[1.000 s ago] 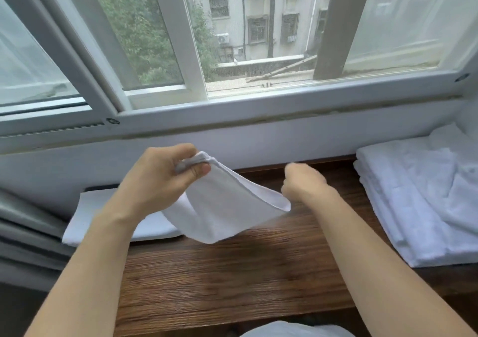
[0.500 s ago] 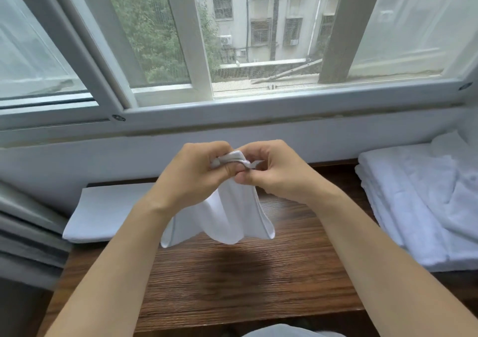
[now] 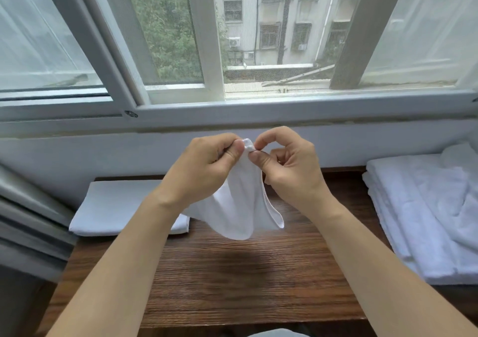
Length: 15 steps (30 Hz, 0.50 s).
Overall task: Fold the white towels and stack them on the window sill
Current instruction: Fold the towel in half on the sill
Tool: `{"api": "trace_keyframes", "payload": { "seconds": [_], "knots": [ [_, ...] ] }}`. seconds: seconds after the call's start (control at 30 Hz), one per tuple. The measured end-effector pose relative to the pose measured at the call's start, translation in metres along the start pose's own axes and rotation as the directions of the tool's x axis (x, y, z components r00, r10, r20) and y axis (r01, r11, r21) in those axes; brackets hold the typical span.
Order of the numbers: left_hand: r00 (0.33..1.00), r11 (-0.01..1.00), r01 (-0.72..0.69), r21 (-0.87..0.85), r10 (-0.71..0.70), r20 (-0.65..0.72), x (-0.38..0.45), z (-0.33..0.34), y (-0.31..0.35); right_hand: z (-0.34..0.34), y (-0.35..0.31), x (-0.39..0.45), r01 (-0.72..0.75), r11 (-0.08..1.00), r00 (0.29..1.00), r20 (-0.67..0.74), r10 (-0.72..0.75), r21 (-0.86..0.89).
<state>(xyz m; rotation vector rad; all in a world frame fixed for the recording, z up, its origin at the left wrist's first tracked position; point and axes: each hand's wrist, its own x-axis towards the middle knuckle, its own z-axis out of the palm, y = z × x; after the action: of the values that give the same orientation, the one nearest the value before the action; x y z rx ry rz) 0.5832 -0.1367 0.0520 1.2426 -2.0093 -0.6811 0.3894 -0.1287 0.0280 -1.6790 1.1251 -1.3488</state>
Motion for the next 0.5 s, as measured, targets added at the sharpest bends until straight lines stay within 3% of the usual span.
{"api": "trace_keyframes", "payload": {
  "seconds": [0.13,0.5],
  "knots": [
    [0.999,0.998,0.027,-0.055,-0.028,-0.019,-0.0011,0.0005,0.0026,0.0036,-0.001,0.0025,-0.043,0.998,0.998,0.036,0.045,-0.039],
    [0.997,0.997,-0.05,-0.06,0.053,0.057,-0.0092,-0.001,-0.0054,0.0056,-0.0067,0.0046,-0.19,0.979,0.98,0.064,0.186,0.068]
  ]
}}
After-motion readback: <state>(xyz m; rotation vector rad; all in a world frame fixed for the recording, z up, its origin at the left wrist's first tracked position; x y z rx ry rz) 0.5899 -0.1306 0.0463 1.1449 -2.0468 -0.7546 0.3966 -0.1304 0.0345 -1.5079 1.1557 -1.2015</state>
